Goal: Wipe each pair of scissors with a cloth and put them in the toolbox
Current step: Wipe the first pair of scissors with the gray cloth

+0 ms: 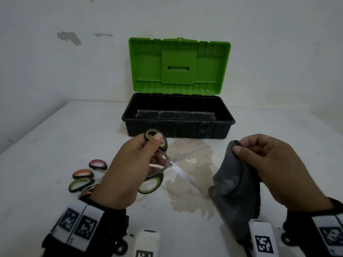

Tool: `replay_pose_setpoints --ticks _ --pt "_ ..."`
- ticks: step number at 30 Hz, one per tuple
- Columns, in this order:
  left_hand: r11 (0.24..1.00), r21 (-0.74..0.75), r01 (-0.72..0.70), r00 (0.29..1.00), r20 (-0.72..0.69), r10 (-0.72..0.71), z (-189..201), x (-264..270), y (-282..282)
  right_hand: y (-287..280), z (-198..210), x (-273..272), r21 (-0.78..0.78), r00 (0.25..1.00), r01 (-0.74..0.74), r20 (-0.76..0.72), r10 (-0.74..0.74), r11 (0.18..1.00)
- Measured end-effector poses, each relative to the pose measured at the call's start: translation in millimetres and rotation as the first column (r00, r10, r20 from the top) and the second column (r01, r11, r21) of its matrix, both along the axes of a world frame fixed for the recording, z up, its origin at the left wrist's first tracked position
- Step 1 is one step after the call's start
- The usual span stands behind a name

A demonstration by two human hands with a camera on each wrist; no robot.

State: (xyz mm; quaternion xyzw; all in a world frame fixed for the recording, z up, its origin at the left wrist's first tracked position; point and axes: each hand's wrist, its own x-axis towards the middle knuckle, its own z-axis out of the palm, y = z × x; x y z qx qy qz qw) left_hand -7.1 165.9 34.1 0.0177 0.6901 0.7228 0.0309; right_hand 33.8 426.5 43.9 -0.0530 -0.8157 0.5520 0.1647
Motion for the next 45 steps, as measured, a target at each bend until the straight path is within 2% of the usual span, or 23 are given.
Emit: replay_pose_setpoints --ticks 3,6,11,18,20,24,28,31,32,36,40,45 --pt "1.000 -0.016 0.006 1.000 -0.010 -0.006 -2.8 3.4 8.9 -16.1 1.4 5.0 0.081 0.991 -0.111 -0.067 0.116 0.991" --pt "0.999 -0.044 -0.011 0.999 -0.034 0.010 -1.7 6.3 15.0 -33.1 1.0 9.0 0.196 0.973 -0.141 -0.156 0.173 0.971" --pt "0.999 -0.031 -0.015 0.998 -0.054 0.013 -1.0 10.1 23.8 -59.3 0.7 12.3 0.435 0.926 -0.195 -0.215 0.311 0.879" --pt "0.990 -0.096 -0.105 0.984 -0.154 0.090 0.0 11.9 28.8 -84.5 -11.3 9.3 0.561 0.911 0.012 -0.349 0.222 0.828" --pt "0.982 -0.116 -0.150 0.973 -0.193 0.126 0.5 12.2 30.3 -87.5 -11.5 8.6 0.518 0.910 0.056 -0.379 0.170 0.854" --pt "0.978 -0.097 -0.184 0.962 -0.221 0.159 3.9 13.8 32.5 -89.0 -8.8 6.7 0.342 0.939 0.081 -0.342 0.044 0.936" --pt "0.975 -0.073 -0.208 0.951 -0.247 0.184 4.9 15.4 30.9 -92.1 -5.2 8.1 0.317 0.950 0.053 -0.307 0.050 0.947" --pt "0.976 -0.058 -0.209 0.946 -0.264 0.186 4.0 16.3 30.8 -78.3 -1.3 -3.0 0.282 0.935 0.184 -0.347 -0.079 0.942" --pt "0.976 -0.056 -0.212 0.945 -0.265 0.190 3.9 17.2 31.1 -76.4 0.0 -3.6 0.288 0.934 0.190 -0.347 -0.083 0.939" --pt "0.971 -0.058 -0.230 0.939 -0.274 0.206 2.3 16.7 30.1 -85.8 -0.2 2.7 0.294 0.955 0.047 -0.292 0.043 0.955" --pt "0.970 -0.074 -0.231 0.935 -0.292 0.200 3.7 15.7 32.4 -75.5 -0.2 -7.4 0.190 0.932 0.180 -0.347 -0.106 0.965" --pt "0.973 -0.042 -0.229 0.950 -0.230 0.214 6.5 17.8 32.8 -83.1 -1.1 0.5 0.222 0.951 0.084 -0.309 -0.012 0.971"
